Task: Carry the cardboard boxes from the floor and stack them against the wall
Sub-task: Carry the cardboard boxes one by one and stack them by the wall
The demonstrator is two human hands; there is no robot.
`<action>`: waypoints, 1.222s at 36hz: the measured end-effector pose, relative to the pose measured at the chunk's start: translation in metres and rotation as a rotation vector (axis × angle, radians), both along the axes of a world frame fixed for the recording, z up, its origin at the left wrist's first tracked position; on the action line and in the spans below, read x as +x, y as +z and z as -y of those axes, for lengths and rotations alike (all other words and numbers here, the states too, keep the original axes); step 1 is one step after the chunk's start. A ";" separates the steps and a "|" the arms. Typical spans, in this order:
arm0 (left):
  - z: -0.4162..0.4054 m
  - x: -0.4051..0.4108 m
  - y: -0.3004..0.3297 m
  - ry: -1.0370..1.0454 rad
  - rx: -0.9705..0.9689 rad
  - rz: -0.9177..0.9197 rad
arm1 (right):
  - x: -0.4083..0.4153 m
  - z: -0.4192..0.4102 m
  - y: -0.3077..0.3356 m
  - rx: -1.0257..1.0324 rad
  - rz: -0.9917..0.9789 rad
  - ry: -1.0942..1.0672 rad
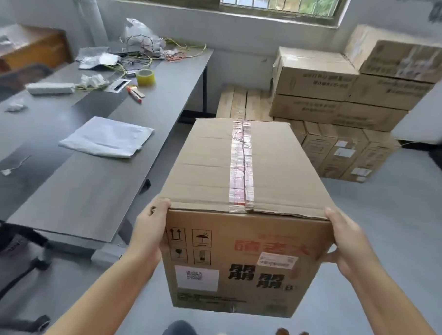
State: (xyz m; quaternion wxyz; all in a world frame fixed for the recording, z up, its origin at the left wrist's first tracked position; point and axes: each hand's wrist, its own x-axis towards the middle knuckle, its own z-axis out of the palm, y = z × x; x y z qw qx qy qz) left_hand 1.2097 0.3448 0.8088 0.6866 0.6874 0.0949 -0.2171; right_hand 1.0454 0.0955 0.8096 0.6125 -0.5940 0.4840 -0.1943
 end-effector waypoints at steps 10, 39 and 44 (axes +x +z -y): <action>0.119 0.175 -0.012 -0.021 -0.025 0.028 | 0.169 0.117 -0.007 -0.034 0.039 0.023; 0.498 0.615 0.017 0.096 -0.134 0.163 | 0.612 0.508 0.002 -0.031 0.252 0.064; 0.567 0.677 -0.004 0.096 -0.146 0.140 | 0.667 0.582 -0.013 -0.045 0.231 0.069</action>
